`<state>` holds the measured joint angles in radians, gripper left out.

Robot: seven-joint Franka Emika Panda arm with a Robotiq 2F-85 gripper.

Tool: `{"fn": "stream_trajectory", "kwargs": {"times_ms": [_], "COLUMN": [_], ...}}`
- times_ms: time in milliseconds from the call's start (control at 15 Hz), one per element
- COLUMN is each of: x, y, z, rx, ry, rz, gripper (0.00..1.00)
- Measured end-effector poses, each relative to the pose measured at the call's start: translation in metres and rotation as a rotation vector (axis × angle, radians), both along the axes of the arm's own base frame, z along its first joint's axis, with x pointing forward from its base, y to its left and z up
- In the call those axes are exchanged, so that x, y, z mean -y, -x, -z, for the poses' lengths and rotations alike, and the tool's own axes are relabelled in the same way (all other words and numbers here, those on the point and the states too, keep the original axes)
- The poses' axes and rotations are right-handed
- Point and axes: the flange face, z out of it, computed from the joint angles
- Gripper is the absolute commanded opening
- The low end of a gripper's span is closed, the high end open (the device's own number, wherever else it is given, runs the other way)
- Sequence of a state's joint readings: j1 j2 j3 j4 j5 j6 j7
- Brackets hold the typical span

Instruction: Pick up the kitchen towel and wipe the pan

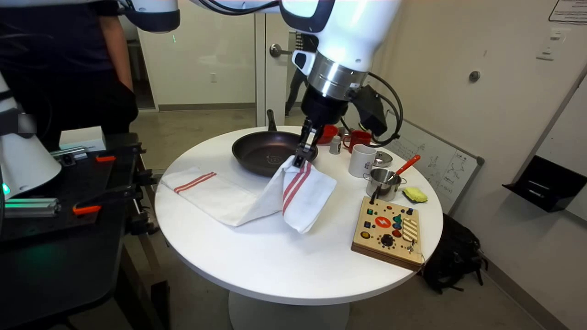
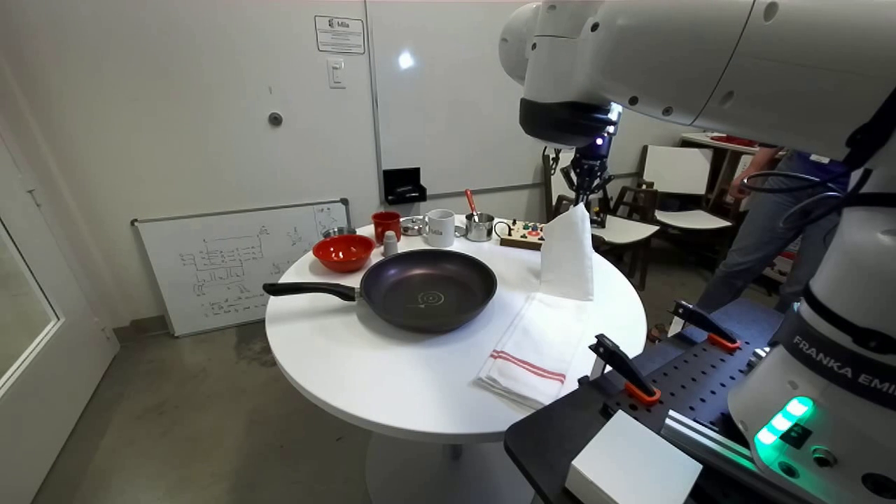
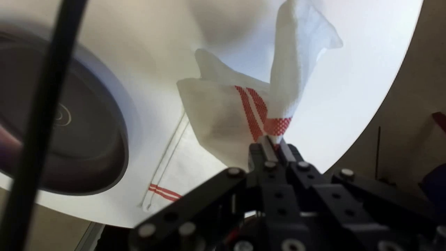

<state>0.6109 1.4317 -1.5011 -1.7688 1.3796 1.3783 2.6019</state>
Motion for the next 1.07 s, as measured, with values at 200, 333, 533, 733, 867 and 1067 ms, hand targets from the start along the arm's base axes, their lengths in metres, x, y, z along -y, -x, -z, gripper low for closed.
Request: {"fn": "stream_trajectory", "kwargs": {"times_ms": [200,333,533,733,867,1067], "x": [-0.001,-0.003,-0.012,-0.027,-0.039,-0.047], "y": [0.007,0.010,0.011,0.006,0.001,0.001], "z": [-0.010,-0.013,-0.011,0.001,0.009,0.017], "rx": [-0.017,-0.031,-0.049,-0.074,-0.091,-0.106], "ry": [-0.048,-0.083,-0.123,-0.100,-0.080,-0.048], "rz": [0.019,0.026,0.022,-0.037,-0.079,-0.130], "gripper": [0.02,0.02,0.02,0.02,0.02,0.02]}}
